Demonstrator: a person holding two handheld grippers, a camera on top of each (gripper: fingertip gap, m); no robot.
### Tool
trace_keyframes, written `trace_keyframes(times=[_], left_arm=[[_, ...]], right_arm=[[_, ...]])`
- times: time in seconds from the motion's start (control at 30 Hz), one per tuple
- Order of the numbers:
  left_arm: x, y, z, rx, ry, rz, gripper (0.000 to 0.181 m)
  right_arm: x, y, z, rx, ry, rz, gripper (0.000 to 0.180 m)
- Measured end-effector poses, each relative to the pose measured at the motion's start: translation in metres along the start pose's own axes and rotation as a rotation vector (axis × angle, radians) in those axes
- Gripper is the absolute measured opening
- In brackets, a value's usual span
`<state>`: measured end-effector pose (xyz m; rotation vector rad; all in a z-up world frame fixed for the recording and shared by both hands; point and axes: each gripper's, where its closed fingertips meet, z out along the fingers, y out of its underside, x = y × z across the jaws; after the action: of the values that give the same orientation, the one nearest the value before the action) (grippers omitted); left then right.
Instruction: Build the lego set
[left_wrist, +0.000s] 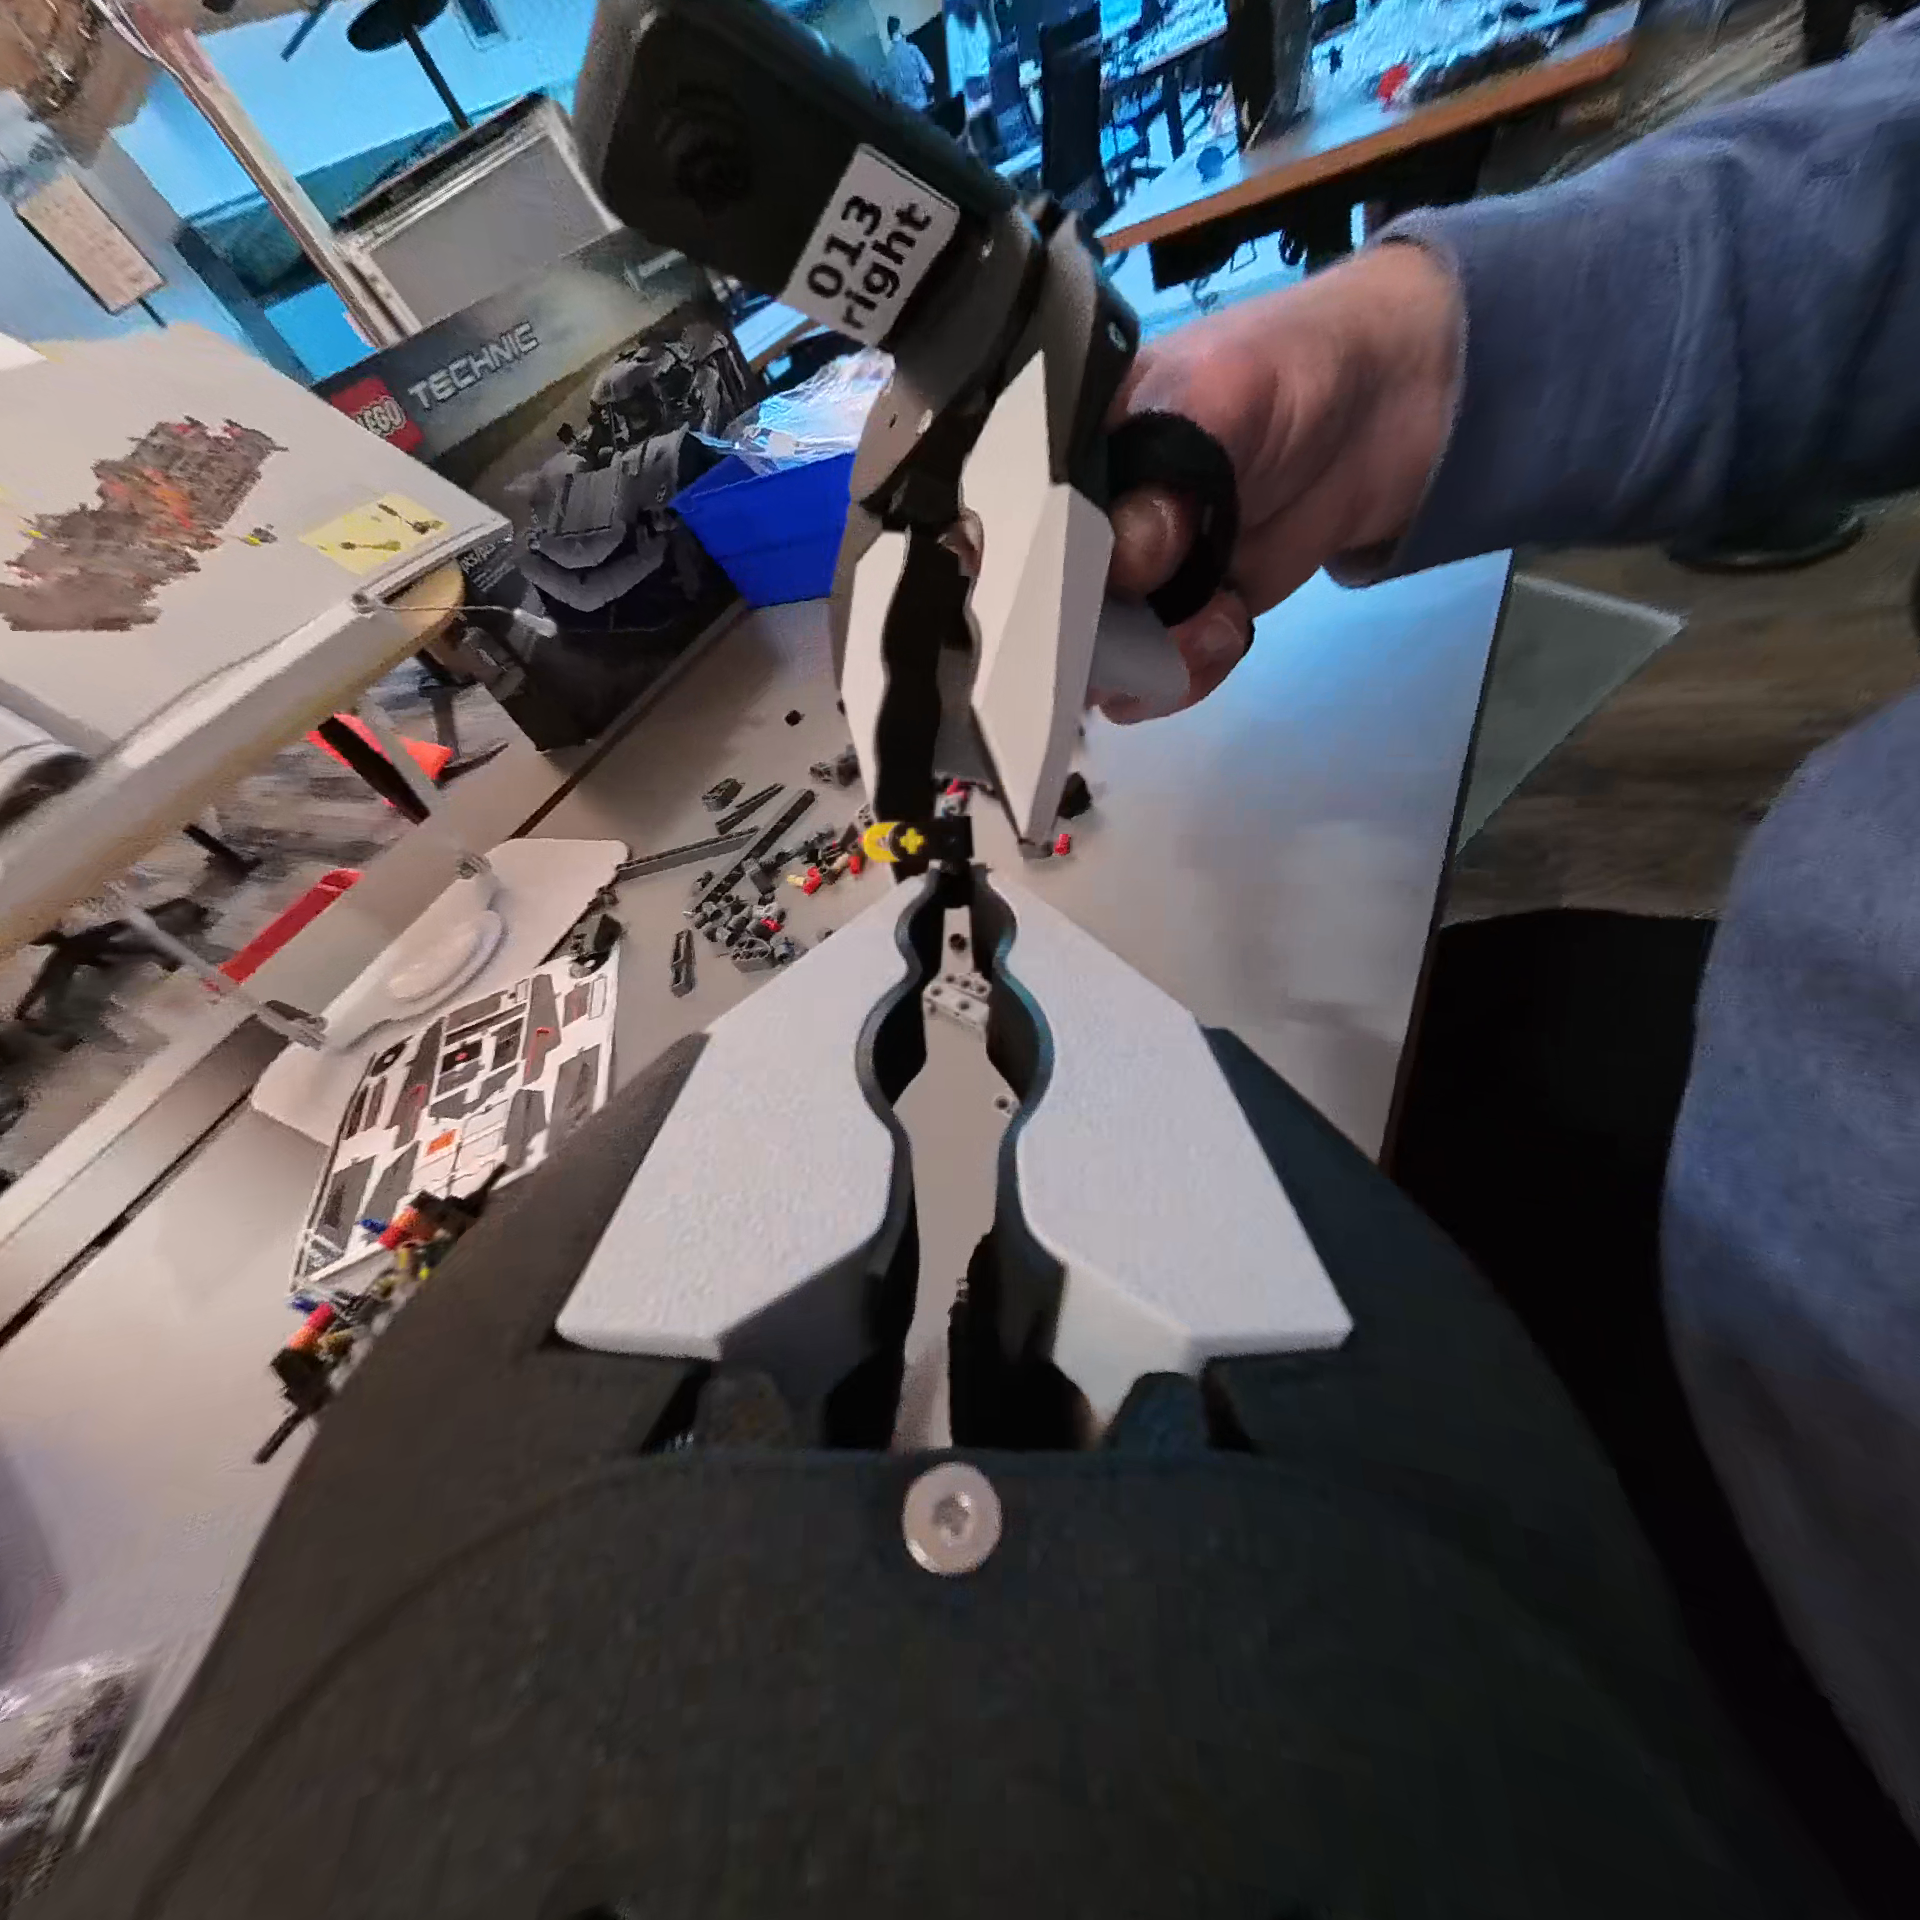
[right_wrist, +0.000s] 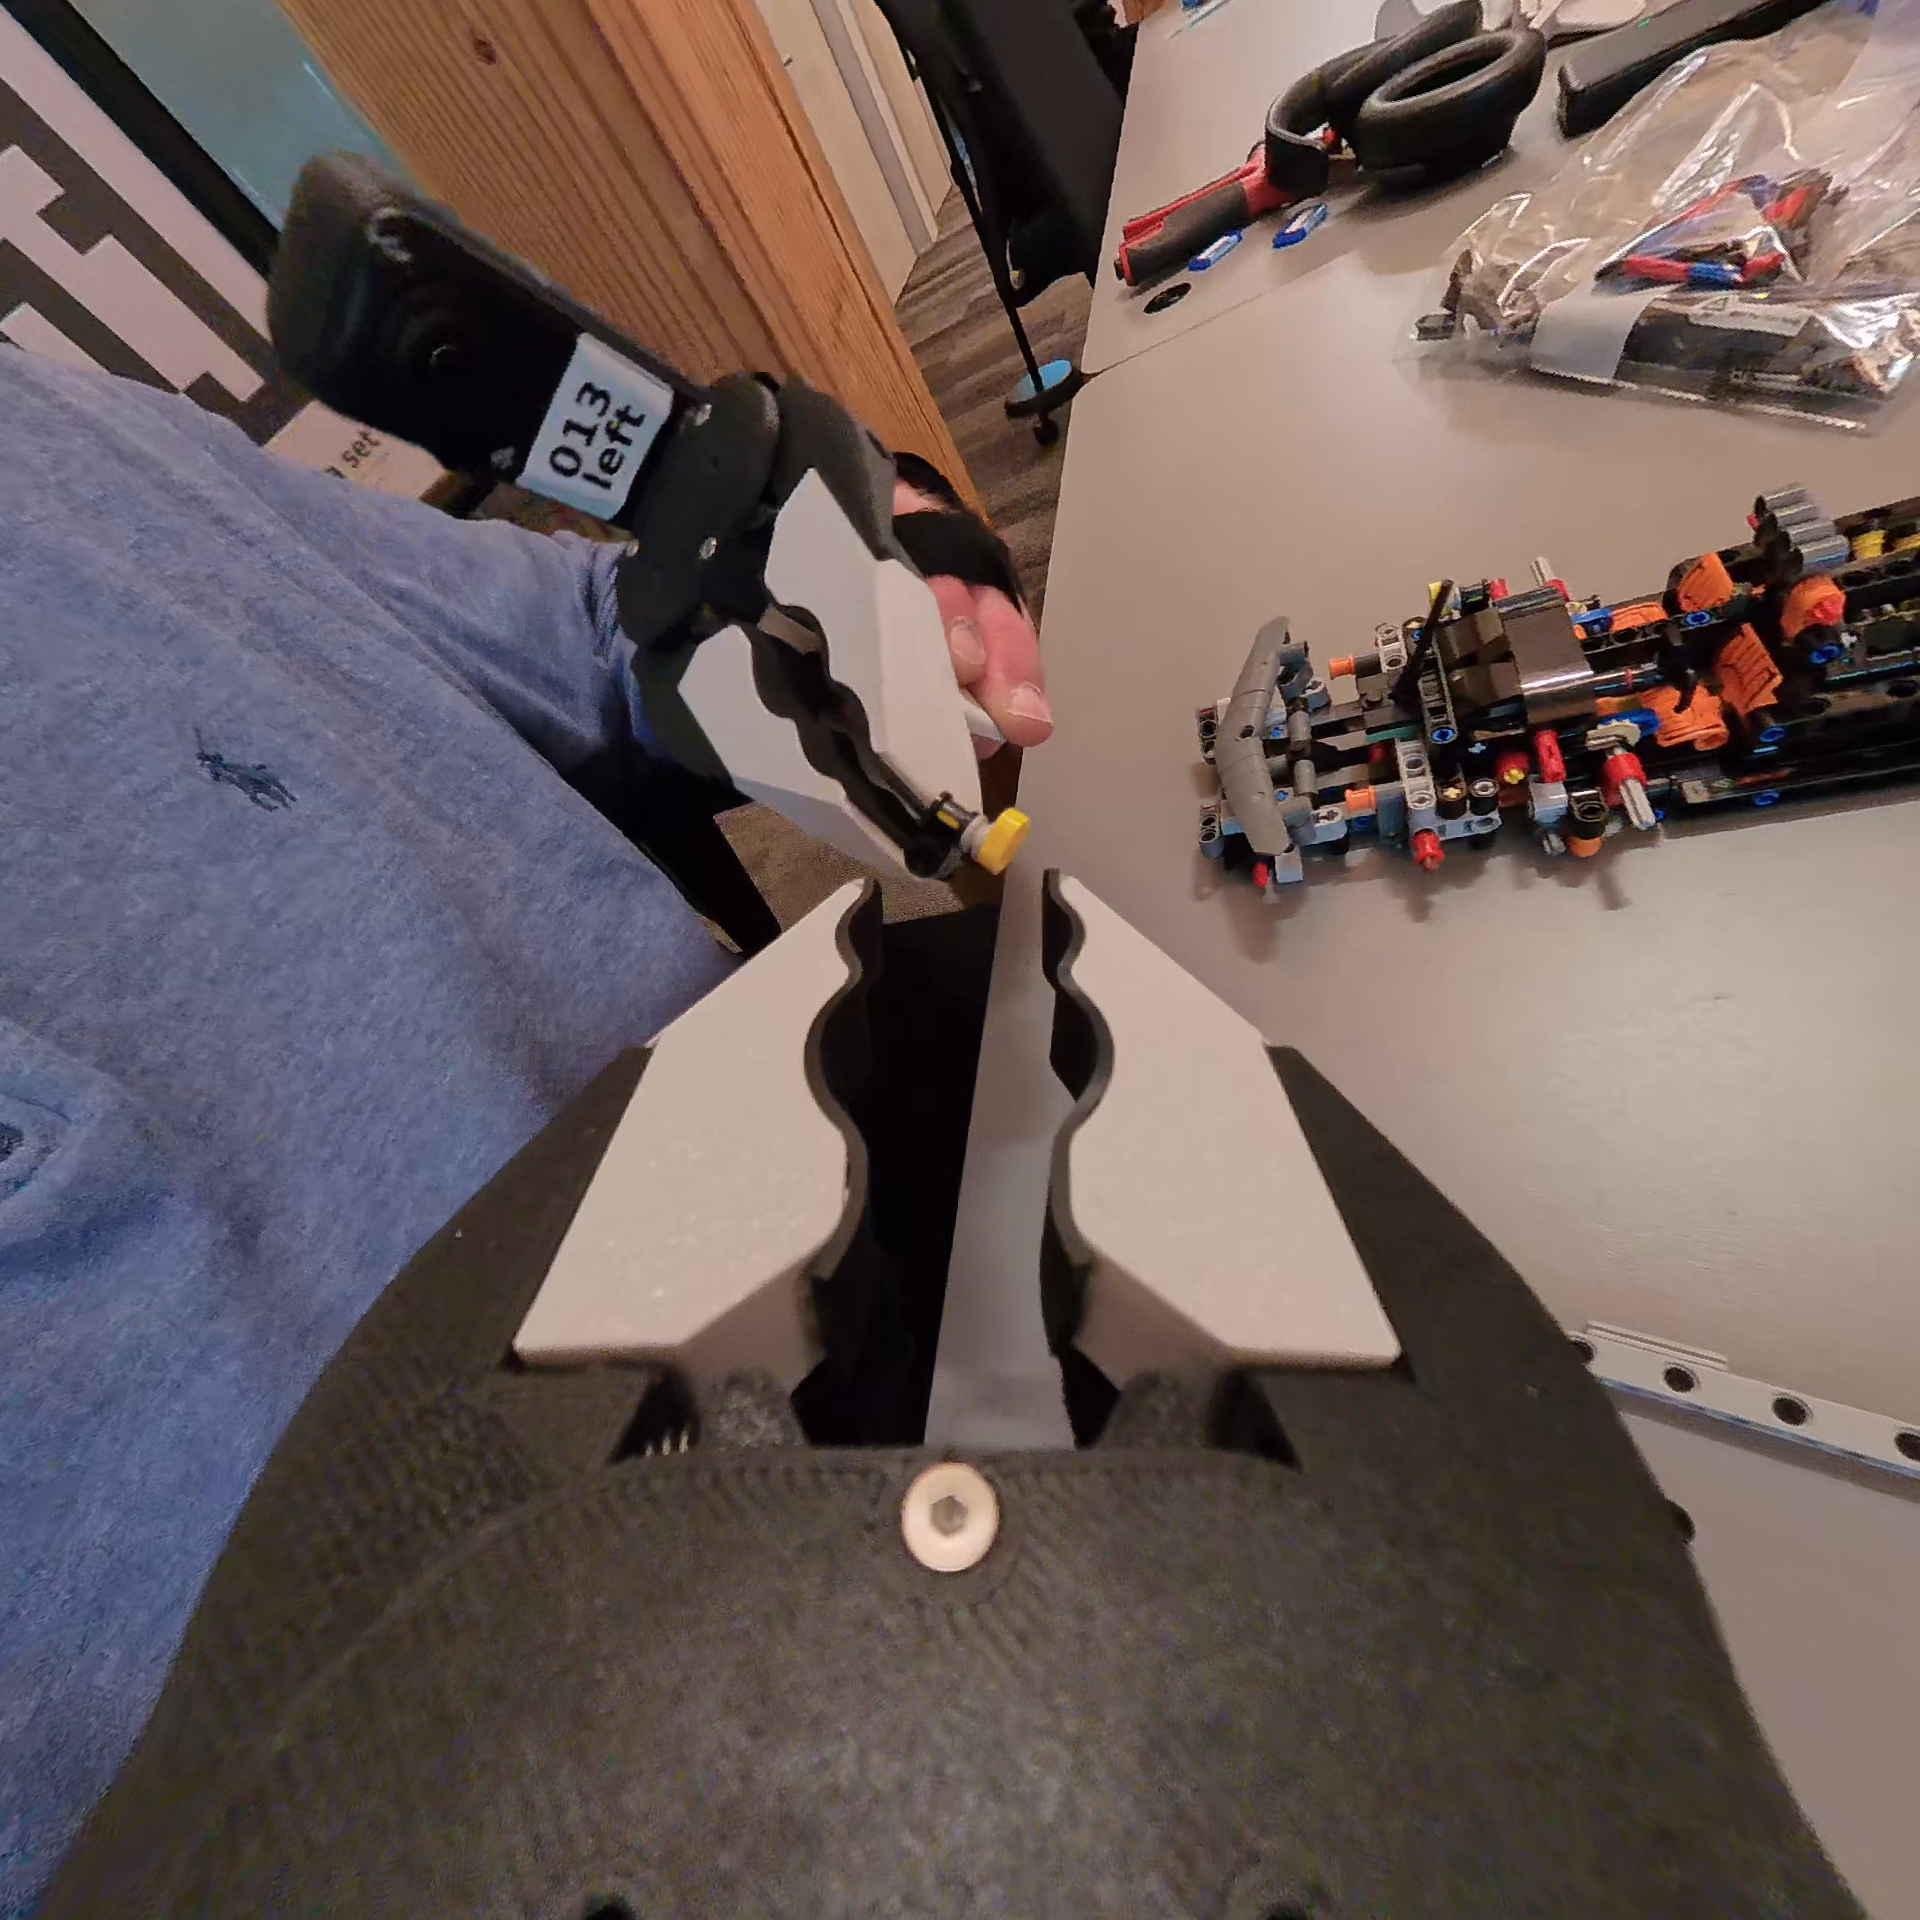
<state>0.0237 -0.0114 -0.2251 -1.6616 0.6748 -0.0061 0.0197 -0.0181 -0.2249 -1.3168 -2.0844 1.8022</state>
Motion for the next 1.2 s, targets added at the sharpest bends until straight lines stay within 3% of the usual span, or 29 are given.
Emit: trace_keyframes(times=[0.57,0.87,1.2], left_arm=[[0.008,-0.016,-0.006,0.124,0.078,-0.022,0.003],[0.007,-0.02,-0.009,0.186,0.17,-0.191,0.003],[0.006,-0.02,-0.008,0.199,0.198,-0.247,0.003]], right_arm=[[-0.02,-0.01,0.0,0.08,-0.143,0.03,0.016],[-0.022,-0.017,0.002,0.105,-0.108,-0.042,0.015],[-0.02,-0.018,0.002,0.11,-0.099,-0.062,0.015]])
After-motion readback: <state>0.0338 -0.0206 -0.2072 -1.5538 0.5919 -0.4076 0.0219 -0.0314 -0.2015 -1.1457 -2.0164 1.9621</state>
